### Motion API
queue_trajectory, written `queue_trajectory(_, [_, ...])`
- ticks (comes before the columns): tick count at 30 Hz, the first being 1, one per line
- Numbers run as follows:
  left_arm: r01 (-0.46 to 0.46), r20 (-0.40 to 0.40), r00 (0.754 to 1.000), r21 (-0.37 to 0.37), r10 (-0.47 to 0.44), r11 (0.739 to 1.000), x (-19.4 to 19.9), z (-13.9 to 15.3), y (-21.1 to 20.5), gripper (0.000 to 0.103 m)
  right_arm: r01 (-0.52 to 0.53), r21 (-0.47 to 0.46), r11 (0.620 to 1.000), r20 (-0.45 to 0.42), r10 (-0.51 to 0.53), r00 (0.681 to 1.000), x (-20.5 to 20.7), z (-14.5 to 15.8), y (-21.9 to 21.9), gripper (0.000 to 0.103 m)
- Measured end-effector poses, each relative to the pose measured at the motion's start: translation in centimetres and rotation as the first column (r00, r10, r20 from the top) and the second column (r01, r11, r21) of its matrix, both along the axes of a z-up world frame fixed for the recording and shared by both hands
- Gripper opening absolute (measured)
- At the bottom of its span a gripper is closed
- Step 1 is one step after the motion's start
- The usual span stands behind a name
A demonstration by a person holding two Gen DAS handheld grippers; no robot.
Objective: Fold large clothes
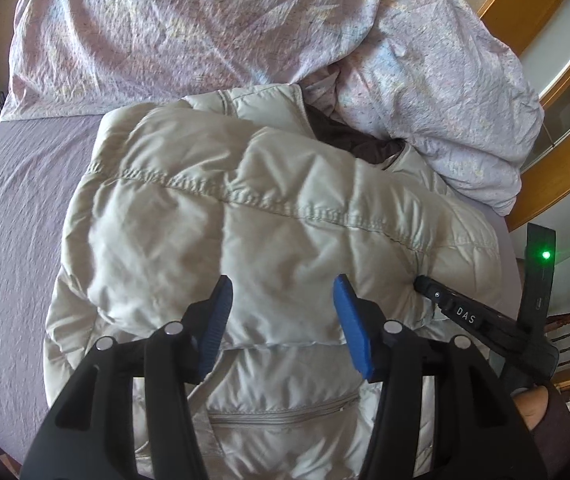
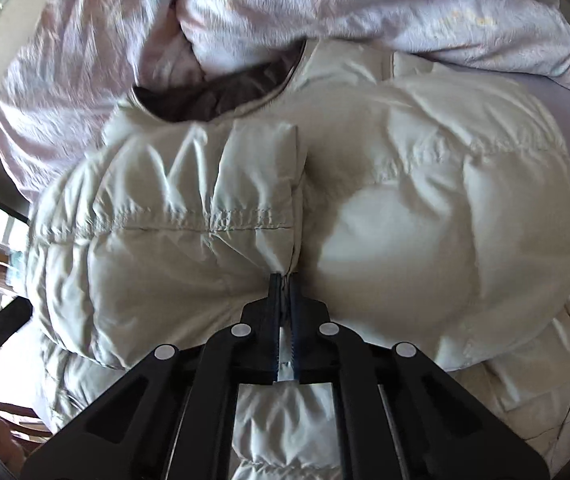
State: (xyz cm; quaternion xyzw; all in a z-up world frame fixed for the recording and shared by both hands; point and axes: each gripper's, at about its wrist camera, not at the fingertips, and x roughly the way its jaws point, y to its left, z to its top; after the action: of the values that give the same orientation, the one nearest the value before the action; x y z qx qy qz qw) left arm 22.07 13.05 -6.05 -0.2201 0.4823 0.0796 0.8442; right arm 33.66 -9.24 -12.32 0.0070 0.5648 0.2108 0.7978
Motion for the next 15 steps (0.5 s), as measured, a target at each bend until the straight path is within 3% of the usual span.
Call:
queue_trajectory(3, [-0.002, -0.008, 1.0, 0.023, 0.003, 1.0, -0.3, -0.1, 0.3, 0.056, 0.003, -0.002, 1.0, 0.028, -0.003, 1.0, -0.1, 1.2, -0.1, 0.011])
queue_trajectory(5, [-0.004, -0.011, 1.0, 0.039, 0.005, 0.999, -0.5, -0.1, 0.4, 0.057, 0.033, 0.016, 0.999, 0.075, -0.034, 0.997, -0.2, 2.4, -0.8, 0.026])
queue_trajectory(8, [-0.005, -0.017, 1.0, 0.049, 0.006, 0.999, -0.7, -0.2, 0.6, 0.057, 0.037, 0.078, 0.996, 0.137, -0.048, 0.989, -0.4, 3.9, -1.2, 0.028])
queue_trajectory(11, [-0.005, -0.023, 1.0, 0.055, 0.007, 0.998, -0.8, -0.3, 0.7, 0.058, -0.023, 0.12, 0.993, 0.149, 0.005, 0.989, -0.9, 4.4, -0.2, 0.028])
queue_trajectory(15, [-0.004, -0.029, 1.0, 0.065, 0.006, 0.998, -1.2, -0.3, 0.7, 0.058, -0.086, 0.093, 0.992, 0.133, 0.073, 0.988, -1.4, 3.7, 1.7, 0.027])
